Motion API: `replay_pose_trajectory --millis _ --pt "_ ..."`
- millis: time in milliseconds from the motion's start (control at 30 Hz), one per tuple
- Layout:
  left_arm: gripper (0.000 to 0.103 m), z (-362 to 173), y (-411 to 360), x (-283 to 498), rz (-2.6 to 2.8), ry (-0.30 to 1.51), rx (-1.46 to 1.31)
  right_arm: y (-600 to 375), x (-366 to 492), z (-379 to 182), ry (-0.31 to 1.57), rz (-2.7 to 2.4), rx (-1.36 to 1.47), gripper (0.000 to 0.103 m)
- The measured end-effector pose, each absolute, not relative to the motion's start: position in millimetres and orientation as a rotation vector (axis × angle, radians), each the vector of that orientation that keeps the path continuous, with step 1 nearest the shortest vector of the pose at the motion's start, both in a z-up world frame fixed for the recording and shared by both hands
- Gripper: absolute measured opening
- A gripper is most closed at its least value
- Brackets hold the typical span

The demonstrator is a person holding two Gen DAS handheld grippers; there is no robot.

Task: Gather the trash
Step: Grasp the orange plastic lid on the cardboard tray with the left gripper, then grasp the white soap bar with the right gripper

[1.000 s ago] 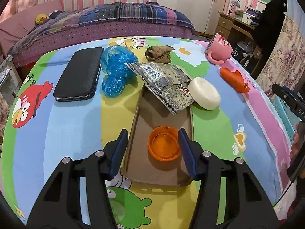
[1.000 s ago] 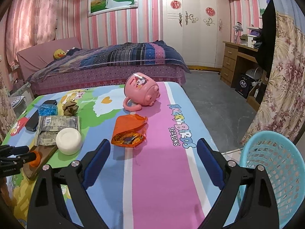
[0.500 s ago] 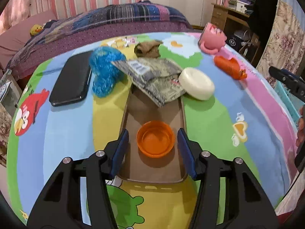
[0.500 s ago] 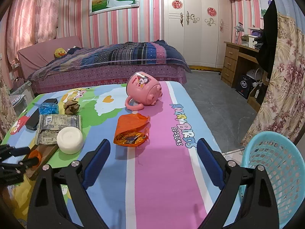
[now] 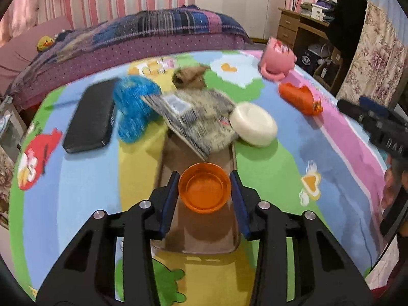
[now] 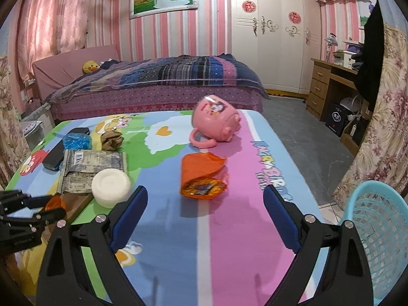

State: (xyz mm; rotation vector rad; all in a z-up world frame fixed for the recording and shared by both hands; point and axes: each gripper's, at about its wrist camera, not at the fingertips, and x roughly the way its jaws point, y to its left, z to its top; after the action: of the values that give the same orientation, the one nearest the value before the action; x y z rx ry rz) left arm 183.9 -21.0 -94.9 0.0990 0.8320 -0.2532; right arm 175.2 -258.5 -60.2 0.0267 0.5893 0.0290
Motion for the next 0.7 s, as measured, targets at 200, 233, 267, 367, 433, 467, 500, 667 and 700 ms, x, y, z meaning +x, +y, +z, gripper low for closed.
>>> replay_pose_trajectory --millis 200,233,267,367,433,467,500,667,700 --pt "0.039 -52 1 188 -0.165 0.688 0.097 -226 192 -71 0.614 0.092 0.033 0.09" --pt "0.039 -46 9 189 -0.147 0.674 0.069 -218 196 -73 0.619 0.105 0.032 0.09" --pt "0.039 -42 15 190 -0.133 0.666 0.054 -213 198 -74 0.623 0.115 0.03 0.09" --pt "0.039 -34 34 194 -0.038 0.628 0.055 -191 208 -78 0.639 0.144 0.001 0.09" --pt "0.039 -31 51 197 0.019 0.618 0.038 -180 212 -81 0.653 0.158 -0.014 0.09" --pt "0.039 -30 59 199 0.035 0.62 0.017 -175 215 -81 0.66 0.171 -0.019 0.09" --pt "0.039 -30 64 200 0.051 0.62 0.005 -170 218 -82 0.668 0.181 -0.023 0.09" --pt "0.039 -26 89 209 0.131 0.613 -0.029 -157 227 -90 0.736 0.205 -0.048 0.089" --pt "0.039 -25 92 209 0.133 0.611 -0.037 -155 229 -91 0.746 0.211 -0.056 0.089"
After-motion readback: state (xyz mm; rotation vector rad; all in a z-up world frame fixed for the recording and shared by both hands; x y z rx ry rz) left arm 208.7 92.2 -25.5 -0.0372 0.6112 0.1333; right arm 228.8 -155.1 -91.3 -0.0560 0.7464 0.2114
